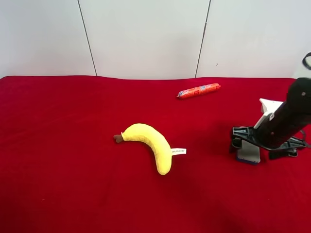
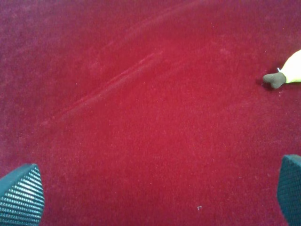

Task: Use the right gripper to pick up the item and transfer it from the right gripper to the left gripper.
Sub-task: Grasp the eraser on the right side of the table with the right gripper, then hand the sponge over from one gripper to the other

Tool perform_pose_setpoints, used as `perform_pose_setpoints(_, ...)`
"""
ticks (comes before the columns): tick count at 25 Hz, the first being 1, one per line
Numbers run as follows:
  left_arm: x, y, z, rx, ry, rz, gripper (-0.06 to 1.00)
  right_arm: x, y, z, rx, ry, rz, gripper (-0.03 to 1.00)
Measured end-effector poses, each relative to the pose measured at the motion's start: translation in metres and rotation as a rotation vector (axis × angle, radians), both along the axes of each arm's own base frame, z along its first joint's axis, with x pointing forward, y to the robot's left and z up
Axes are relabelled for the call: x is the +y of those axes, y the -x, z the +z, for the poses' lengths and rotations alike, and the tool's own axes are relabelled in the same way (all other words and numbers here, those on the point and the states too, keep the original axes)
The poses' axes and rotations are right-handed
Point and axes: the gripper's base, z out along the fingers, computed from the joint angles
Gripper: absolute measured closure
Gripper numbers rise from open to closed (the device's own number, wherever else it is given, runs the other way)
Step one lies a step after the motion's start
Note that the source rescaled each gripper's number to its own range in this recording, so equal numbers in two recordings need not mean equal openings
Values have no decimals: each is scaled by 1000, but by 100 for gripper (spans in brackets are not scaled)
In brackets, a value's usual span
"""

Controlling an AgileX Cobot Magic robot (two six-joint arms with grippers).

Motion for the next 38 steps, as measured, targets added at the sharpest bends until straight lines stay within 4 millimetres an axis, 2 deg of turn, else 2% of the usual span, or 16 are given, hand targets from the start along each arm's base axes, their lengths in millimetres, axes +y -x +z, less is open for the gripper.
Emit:
perform_pose_setpoints(5, 0, 0, 0, 0, 0, 0, -6, 1, 0, -10, 31, 0, -1, -3)
perform_pose_setpoints(10, 0, 0, 0, 0, 0, 0, -6, 1, 0, -11, 34, 1, 0, -3)
perform_pose_setpoints(12, 0, 0, 0, 0, 0, 0, -6, 1, -1, -10, 36, 0, 0, 0)
perform_pose_setpoints(13, 0, 0, 0, 0, 0, 0, -6, 1, -1, -10, 36, 0, 0, 7)
perform_pose_setpoints(15, 0, 0, 0, 0, 0, 0, -6, 1, 0, -10, 45, 1, 0, 25)
perform_pose_setpoints(18, 0, 0, 0, 0, 0, 0, -6, 1, 2, -11, 60, -4, -7, 71)
perform_pose_setpoints(20, 0, 0, 0, 0, 0, 0, -6, 1, 2, -11, 62, -8, -12, 97)
perform_pose_setpoints(33, 0, 0, 0, 0, 0, 0, -6, 1, 2, -11, 60, -4, 10, 97)
perform_pose_setpoints(38, 0, 0, 0, 0, 0, 0, -6, 8, -10, -1, 61, 7, 100, 97)
